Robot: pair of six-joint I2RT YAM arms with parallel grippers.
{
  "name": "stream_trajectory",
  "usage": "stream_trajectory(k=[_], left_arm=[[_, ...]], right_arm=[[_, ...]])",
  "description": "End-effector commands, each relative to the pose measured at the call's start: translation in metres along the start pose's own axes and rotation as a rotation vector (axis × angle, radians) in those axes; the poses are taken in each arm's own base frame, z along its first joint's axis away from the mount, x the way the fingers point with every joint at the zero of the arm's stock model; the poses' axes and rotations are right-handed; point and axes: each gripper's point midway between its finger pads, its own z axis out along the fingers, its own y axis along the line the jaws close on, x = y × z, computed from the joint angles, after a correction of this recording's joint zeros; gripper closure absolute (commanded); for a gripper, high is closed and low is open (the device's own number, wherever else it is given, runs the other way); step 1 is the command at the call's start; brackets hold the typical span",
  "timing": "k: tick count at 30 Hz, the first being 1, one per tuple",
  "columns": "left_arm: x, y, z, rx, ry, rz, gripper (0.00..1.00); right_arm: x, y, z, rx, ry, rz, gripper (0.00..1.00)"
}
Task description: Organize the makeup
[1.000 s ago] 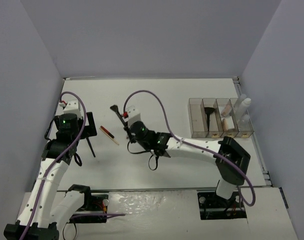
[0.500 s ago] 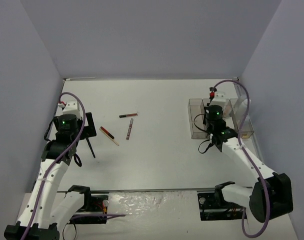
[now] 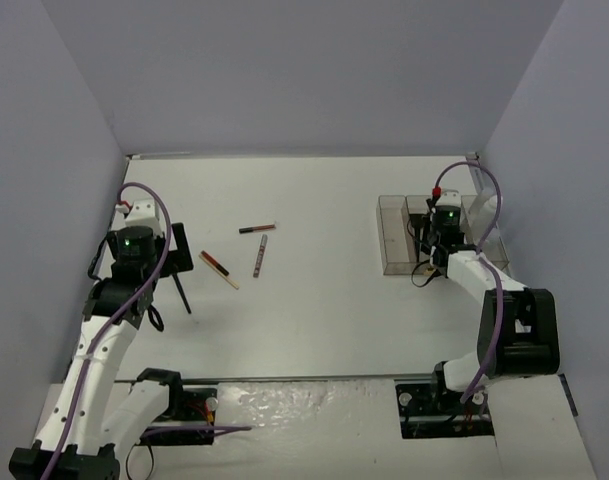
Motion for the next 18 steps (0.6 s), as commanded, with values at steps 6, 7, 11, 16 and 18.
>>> stream_trajectory(k=[6, 7, 11, 16, 18], left_arm=[[-0.010, 0.004, 0.004, -0.041, -0.033, -0.075, 0.03], [-0.009, 0.006, 0.005, -0.054, -0.025, -0.085, 0.03], [0.004, 0.007, 0.010, -0.082, 0.023, -0.128, 0.03], [0.026, 0.005, 0.027, -0.114, 0.108, -0.177, 0.03], [0.038, 0.004, 0.040, -0.139, 0.170, -0.179, 0.03]], right_arm=[[-0.034, 0.021, 0.003, -0.122, -0.105, -0.004, 0.63], [-0.037, 0.023, 0.000, -0.126, -0.114, -0.001, 0.51], [-0.067, 0.028, -0.026, -0.142, -0.195, 0.024, 0.31], [-0.121, 0.035, -0.077, -0.207, -0.344, 0.110, 0.24], [-0.139, 0.047, -0.101, -0.276, -0.405, 0.115, 0.21]])
